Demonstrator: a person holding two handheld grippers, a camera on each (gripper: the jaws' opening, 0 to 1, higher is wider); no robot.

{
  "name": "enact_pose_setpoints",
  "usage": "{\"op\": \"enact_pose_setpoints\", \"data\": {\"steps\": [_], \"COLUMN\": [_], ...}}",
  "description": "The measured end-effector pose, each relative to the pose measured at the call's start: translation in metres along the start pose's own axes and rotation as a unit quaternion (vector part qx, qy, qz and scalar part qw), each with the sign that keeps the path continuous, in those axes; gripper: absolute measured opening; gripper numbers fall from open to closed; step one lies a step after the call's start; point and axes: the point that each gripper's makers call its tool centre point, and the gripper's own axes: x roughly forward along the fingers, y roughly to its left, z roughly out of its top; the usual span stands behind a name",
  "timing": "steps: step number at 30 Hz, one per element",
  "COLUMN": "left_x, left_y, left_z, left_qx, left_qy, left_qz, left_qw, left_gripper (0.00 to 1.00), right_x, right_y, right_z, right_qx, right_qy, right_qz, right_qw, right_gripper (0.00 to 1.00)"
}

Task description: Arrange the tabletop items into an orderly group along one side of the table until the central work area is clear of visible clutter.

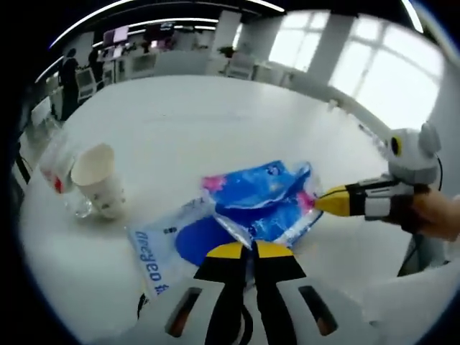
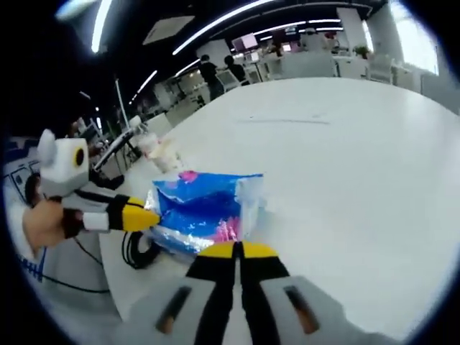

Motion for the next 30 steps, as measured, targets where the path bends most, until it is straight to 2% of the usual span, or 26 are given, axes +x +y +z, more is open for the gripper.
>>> {"op": "enact_pose_setpoints", "data": {"steps": [10, 17, 24, 30], "left_x": [0.036, 0.059, 0.076, 0.090], "left_y": [-0.049, -0.077, -0.086, -0.079], "left_z": [0.019, 0.026, 0.027, 0.027], "left_qx": [0.040, 0.049, 0.050, 0.045], "left_qy": [0.009, 0.015, 0.022, 0.040], "left_qz": [-0.038, -0.059, -0.064, -0.058], "left_qw": [0.9985, 0.9969, 0.9964, 0.9965], "left_gripper": [0.00, 0.00, 0.00, 0.00], "right_x": [-0.036, -0.054, -0.056, -0.048], "right_y": [-0.052, -0.083, -0.102, -0.109], "right_z": [0.002, -0.004, -0.003, -0.003], "right_qx": [0.026, 0.037, 0.045, 0.052], "right_qy": [-0.021, -0.024, -0.021, -0.018], "right_qz": [-0.038, -0.058, -0.070, -0.067], "right_qw": [0.9987, 0.9973, 0.9963, 0.9962], "right_gripper": [0.00, 0.00, 0.00, 0.00]}}
